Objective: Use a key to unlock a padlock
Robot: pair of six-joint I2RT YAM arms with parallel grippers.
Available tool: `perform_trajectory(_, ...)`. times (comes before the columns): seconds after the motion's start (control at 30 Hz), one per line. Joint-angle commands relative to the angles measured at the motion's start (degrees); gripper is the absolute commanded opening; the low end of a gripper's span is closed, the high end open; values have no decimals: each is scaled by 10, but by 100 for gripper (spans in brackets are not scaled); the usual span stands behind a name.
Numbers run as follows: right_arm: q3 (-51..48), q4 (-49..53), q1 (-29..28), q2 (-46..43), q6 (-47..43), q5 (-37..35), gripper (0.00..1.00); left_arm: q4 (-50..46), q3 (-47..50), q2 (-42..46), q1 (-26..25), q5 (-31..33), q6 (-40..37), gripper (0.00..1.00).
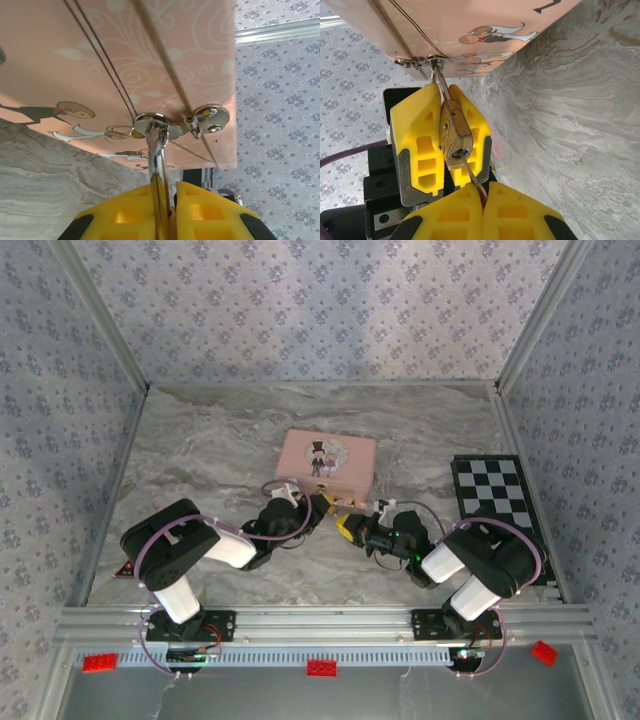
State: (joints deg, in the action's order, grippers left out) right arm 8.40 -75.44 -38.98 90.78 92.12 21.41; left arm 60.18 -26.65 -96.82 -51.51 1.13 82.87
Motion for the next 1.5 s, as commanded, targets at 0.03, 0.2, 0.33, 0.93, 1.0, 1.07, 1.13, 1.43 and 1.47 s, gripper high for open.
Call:
perform_trajectory(0.03, 35, -45, 16, -9, 6, -10, 0, 51, -33, 30, -36, -95, -5, 0)
perform_trajectory(0.2, 47, -44, 8, -23, 18, -13, 0, 44, -36, 33, -36, -93, -11, 0)
perform_trajectory(0.33, 42, -44, 5, -31, 21, -22, 0, 43, -31, 34, -34, -86, -11, 0)
perform_trajectory(0.93, -9, 17, -33, -37, 5, -38, 0, 4, -23, 61, 8, -70, -39, 0)
perform_trajectory(1.0, -8, 13, -34, -30, 2, -33, 0, 12, -18, 62, 10, -68, -36, 0)
perform_trajectory(1.07, -4, -14, -35, -12, 2, -16, 0, 16, -15, 64, 11, -68, -34, 0)
perform_trajectory(1.13, -2, -44, -38, 14, 11, -9, 0, 23, -11, 64, 13, -65, -32, 0)
perform_trajectory(1.43, 7, -41, -65, 6, -3, -39, 0, 52, 5, 61, 19, -68, -28, 0)
perform_trajectory(1.47, 3, -41, -63, 5, -1, -44, 0, 55, 7, 60, 20, -68, -27, 0)
